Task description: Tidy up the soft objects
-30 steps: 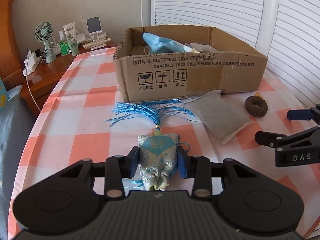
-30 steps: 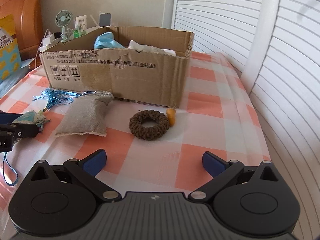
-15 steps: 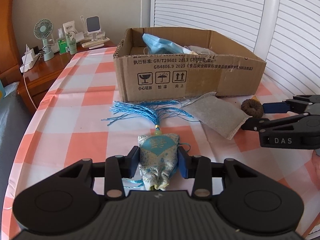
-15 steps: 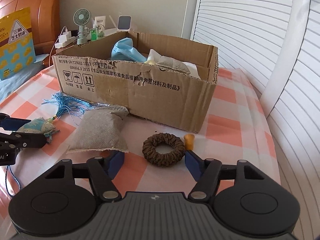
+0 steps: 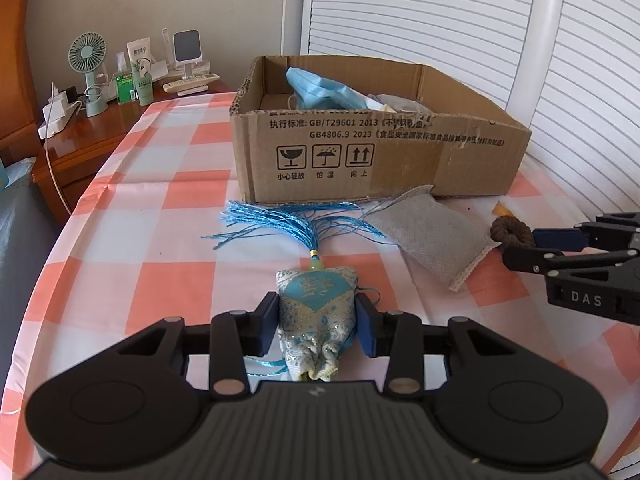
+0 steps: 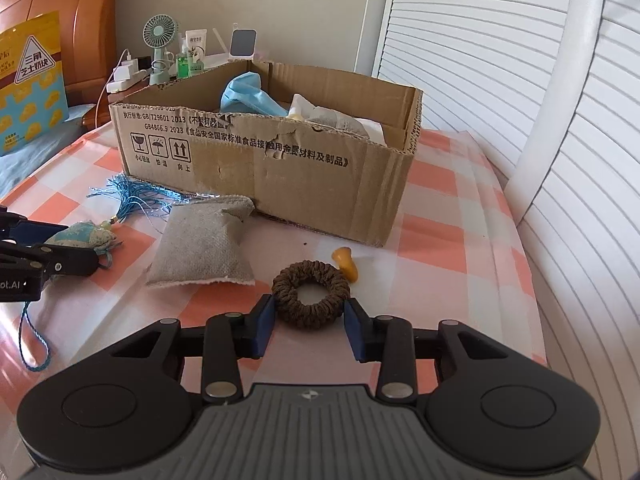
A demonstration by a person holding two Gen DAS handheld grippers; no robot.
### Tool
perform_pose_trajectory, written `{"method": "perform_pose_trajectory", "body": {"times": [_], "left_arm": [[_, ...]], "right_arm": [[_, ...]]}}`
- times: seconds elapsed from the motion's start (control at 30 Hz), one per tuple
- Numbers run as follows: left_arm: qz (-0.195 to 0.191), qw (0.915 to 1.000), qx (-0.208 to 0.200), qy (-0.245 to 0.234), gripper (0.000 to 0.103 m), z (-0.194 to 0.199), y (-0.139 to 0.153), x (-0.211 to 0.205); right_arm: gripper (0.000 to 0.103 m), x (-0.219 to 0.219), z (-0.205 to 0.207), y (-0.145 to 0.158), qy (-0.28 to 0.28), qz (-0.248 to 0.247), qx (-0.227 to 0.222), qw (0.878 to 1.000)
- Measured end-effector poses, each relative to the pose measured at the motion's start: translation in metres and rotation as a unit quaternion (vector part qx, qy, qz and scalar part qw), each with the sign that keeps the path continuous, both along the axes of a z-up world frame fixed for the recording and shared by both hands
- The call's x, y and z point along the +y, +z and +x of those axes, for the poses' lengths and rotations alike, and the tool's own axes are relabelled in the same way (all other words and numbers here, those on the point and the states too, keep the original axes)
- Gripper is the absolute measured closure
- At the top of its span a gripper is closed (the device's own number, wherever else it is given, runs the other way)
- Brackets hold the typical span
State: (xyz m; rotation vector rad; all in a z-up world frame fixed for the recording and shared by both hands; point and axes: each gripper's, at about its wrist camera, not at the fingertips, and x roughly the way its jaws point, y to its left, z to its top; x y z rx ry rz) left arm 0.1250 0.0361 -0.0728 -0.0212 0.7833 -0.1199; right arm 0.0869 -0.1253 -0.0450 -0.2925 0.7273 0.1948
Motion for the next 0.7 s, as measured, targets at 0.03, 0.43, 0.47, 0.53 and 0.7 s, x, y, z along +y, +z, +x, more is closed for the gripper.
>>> {"method": "perform_pose_trajectory", "body": {"times": [0.03,0.43,0.47,0.53,0.7], "left_arm": [[0.001,1.0000,0.000,0.000,0.063,0.000,0.000,0.000],[0.011,0.9998,0.003,0.015,0.057,-0.001,0.001,-0.005],[0.013,0.9998,0.002,0.016,0.057,-0.001,0.001,-0.005],[0.016,0.9997,0.001,0.016,0.057,-0.001,0.001,-0.007],[0.013,0.9998,0.003,0.018,0.058,-0.001,0.001,-0.006]], "right_arm": [[0.060,-0.003,-0.004,0.001,-0.001,0.002,0.003,1.000],[0.042,-0.015,0.002,0.000,-0.015,0.018,0.002,1.000],[0.042,-0.014,0.003,0.000,-0.014,0.018,0.002,1.000],[0.042,-0.014,0.006,0.000,-0.014,0.019,0.002,1.000],[0.043,-0.013,0.011,-0.001,-0.012,0.018,0.000,1.000]]}}
